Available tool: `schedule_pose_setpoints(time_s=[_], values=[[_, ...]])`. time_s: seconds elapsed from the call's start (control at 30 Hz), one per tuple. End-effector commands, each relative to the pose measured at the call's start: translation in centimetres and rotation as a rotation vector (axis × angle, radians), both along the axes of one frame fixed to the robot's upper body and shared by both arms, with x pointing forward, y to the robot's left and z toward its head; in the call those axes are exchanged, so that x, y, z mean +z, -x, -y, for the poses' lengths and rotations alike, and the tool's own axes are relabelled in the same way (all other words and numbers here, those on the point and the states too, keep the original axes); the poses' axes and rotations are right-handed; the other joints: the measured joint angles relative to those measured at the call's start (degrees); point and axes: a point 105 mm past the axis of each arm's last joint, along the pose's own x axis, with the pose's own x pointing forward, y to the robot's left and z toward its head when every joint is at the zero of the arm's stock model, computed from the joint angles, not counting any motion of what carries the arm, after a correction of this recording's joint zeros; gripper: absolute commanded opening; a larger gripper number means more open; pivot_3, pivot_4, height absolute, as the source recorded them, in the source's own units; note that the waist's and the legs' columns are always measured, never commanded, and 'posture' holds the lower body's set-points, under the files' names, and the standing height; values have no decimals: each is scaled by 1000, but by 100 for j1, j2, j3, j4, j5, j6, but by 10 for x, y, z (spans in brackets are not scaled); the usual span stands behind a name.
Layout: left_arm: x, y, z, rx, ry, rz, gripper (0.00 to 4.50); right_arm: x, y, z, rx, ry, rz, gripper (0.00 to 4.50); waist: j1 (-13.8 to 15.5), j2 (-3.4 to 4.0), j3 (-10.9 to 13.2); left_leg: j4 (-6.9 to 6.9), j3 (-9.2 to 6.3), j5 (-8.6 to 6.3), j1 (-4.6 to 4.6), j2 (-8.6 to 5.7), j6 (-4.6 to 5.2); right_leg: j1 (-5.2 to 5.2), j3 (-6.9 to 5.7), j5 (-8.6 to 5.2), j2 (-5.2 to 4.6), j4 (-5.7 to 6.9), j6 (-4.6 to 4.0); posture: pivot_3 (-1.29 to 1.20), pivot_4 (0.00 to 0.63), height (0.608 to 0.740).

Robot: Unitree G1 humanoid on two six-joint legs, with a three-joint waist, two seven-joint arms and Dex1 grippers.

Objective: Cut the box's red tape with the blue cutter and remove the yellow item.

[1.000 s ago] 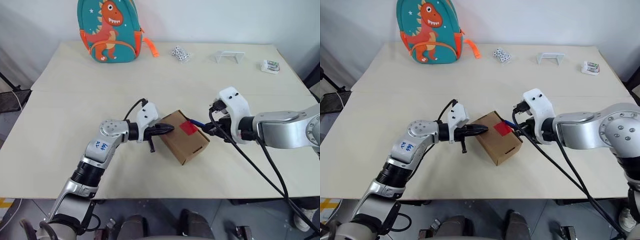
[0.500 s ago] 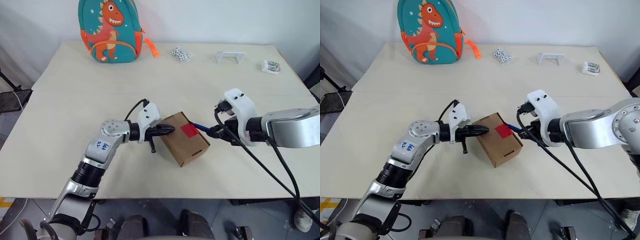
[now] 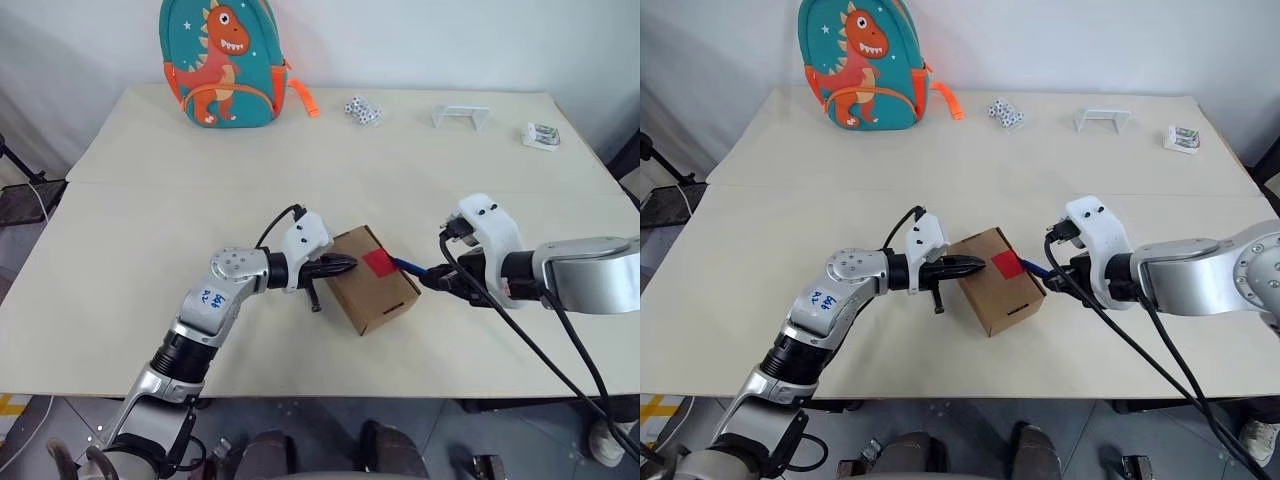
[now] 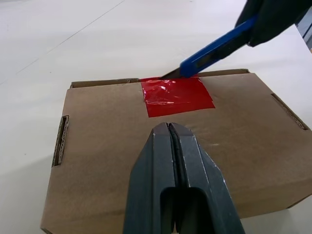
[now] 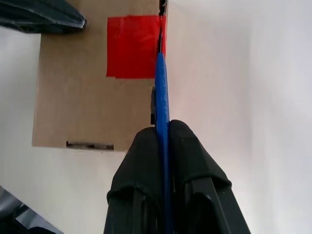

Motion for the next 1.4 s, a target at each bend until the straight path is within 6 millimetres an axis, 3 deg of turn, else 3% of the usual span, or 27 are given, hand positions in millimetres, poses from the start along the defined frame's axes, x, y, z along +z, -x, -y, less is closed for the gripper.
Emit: schedule_pose_setpoints(time_s=[0.03,0.3,0.57,0.73,0.77,0.87,0.97,1.13,1.27,1.4], values=[[-26,2,0,12,-66,-81,0,-1,12,0,45,14,-22,28,-1,0,0,0,1,0,0,0,0,0,0,0,0,-1,0,0,150,740],[-26,1,3,6,-64,-83,0,4,19,6,43,7,-12,28,-4,1,-1,1,-1,-1,0,1,2,-1,3,0,-1,-3,0,0,150,740],[-26,3,-3,0,-72,-79,0,58,28,13,123,24,75,28,-8,2,0,0,-22,-5,0,5,7,-5,11,0,-2,-7,-2,0,150,740],[-23,3,-4,-14,-78,-69,0,76,34,16,148,3,91,28,-21,2,0,0,-25,-17,1,9,14,-7,16,-1,-2,-12,-3,0,150,740],[-21,2,-3,-19,-78,-59,0,76,27,26,72,-2,108,28,-21,2,0,0,-24,-18,1,9,14,-8,17,0,-2,-13,-3,0,150,740],[-16,1,-3,-31,-71,-36,0,64,-6,68,-177,-112,160,28,-4,-16,-5,6,-11,-19,0,7,15,-2,8,0,-2,-11,-3,0,150,740],[-16,0,-4,-38,-74,-30,0,49,-22,97,-285,-197,251,28,1,-26,-9,14,14,-20,-2,-2,20,3,8,2,-5,-11,-1,0,150,740],[-15,-1,-5,-39,-76,-25,0,14,-34,129,-287,-40,418,28,-7,14,-16,4,26,-14,1,-1,10,-4,6,3,0,-3,3,0,150,740],[-13,-2,-5,-34,-71,-21,0,-14,-52,171,-415,56,573,28,-26,15,-16,4,32,-10,18,1,5,9,11,3,7,-4,4,0,150,740],[-12,0,-4,-38,-68,-20,0,-47,-59,186,-468,47,558,28,-35,21,-18,1,34,-6,20,-1,1,9,15,4,8,-5,5,0,150,740]])
